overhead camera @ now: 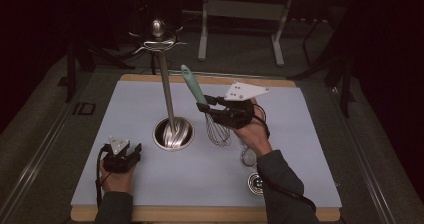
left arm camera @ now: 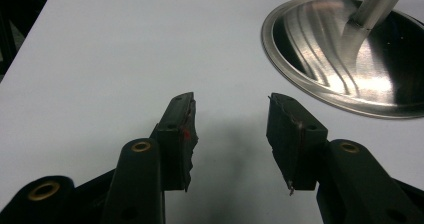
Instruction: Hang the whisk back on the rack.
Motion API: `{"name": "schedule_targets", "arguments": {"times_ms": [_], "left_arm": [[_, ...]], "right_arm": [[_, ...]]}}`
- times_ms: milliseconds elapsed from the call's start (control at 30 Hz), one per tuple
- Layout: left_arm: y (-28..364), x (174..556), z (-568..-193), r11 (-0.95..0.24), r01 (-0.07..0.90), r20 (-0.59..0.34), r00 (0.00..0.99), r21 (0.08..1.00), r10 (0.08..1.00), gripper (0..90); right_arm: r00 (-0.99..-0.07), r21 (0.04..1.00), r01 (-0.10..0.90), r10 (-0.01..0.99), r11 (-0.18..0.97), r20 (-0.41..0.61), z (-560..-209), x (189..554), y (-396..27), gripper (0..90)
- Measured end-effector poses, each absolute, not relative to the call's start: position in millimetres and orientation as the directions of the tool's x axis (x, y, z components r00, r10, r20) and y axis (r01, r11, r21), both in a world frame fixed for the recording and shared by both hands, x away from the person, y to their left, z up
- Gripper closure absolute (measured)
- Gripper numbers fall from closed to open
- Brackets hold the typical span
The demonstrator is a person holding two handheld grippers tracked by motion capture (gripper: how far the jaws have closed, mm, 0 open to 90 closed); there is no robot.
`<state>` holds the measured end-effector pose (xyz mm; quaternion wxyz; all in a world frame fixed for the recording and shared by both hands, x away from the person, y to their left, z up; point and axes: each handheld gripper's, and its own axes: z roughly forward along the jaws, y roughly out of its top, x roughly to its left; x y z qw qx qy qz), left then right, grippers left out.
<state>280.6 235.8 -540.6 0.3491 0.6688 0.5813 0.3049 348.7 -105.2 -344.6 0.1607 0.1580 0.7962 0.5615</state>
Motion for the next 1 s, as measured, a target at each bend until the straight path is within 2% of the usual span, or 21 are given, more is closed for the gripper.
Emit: {"name": "schedule_targets", "arguments": {"times_ms": [433, 1000], "left_arm": [[236.4, 279.9, -540.5, -0.077, 0.561, -0.001, 0.137, 0.825, 0.991, 54.6], [236.5, 279.8, -540.5, -0.076, 0.559, -0.003, 0.139, 0.826, 0.990, 54.6]], "right_arm": [[-0.897, 0.955, -0.008, 0.419, 0.298, -0.138, -316.9, 337.2, -91.8, 69.3], [-0.902, 0.956, -0.040, 0.401, 0.291, -0.160, -303.3, 338.8, -69.4, 69.3]]}}
